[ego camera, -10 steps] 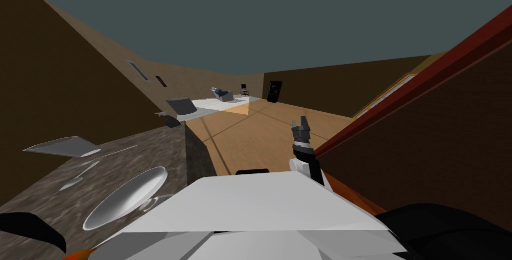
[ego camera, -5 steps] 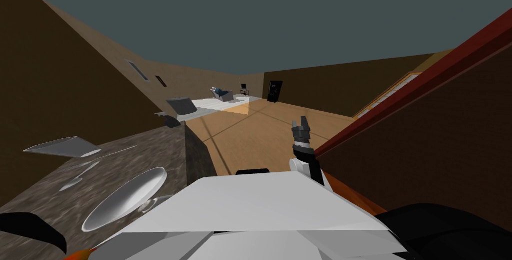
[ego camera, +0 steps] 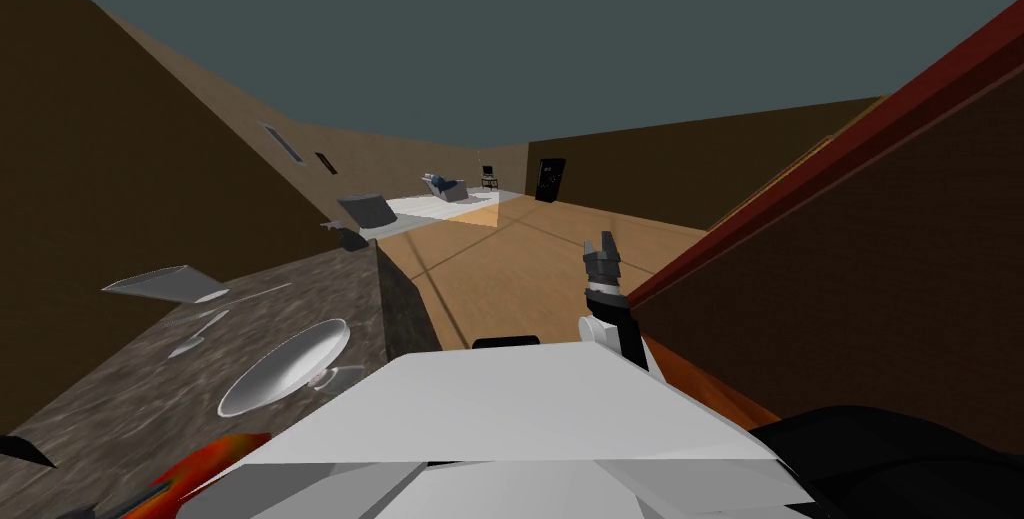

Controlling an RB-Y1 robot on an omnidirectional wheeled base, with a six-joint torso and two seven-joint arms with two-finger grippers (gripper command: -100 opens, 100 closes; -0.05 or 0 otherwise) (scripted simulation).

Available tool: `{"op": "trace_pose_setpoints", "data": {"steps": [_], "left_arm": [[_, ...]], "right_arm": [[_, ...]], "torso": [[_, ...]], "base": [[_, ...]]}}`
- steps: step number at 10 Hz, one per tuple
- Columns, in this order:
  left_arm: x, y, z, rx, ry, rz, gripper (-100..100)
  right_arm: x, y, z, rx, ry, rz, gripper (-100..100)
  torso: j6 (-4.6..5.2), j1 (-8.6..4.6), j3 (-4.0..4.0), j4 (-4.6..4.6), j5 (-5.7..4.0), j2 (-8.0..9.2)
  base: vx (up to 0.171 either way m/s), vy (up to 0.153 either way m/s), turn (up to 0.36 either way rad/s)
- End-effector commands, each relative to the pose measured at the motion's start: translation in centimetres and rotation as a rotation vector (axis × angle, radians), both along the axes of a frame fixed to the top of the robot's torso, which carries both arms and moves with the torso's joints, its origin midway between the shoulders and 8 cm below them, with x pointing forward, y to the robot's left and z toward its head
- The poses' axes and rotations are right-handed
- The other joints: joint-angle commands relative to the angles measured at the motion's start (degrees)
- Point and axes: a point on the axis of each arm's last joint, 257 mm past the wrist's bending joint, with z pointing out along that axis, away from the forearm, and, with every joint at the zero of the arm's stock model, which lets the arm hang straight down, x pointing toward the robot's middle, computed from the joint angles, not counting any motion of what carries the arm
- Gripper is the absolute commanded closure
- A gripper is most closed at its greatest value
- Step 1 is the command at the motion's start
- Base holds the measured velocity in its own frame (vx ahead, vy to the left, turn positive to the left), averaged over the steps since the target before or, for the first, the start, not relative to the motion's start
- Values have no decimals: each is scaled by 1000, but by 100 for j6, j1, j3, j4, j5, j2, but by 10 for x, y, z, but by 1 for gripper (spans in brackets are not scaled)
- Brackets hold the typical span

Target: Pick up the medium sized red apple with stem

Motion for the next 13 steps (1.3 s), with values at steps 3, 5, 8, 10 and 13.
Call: {"op": "trace_pose_setpoints", "data": {"steps": [3, 5, 8, 10, 13], "left_arm": [[25, 2, -3, -8, -1, -1, 100], [49, 1, -2, -16, -24, -2, 100], [73, 1, 0, -19, -31, -8, 100], [65, 3, -4, -14, 16, -2, 100], [86, 3, -1, -13, 19, -5, 100]], "right_arm": [[0, 0, 0, 0, 0, 0, 0], [0, 0, 0, 0, 0, 0, 0], [0, 0, 0, 0, 0, 0, 0], [0, 0, 0, 0, 0, 0, 0], [0, 0, 0, 0, 0, 0, 0]], "torso": [[-6, 14, -3, -1, 10, -3], [-18, 31, -2, -4, 26, -2], [-22, 40, 4, -1, 32, 7], [-14, 41, 5, 1, 35, 10], [-17, 45, 9, 3, 35, 13]], "base": [[-64, -9, 12], [-61, 5, 7], [-66, -2, 15], [-62, -4, -12], [-69, 2, 8]]}}
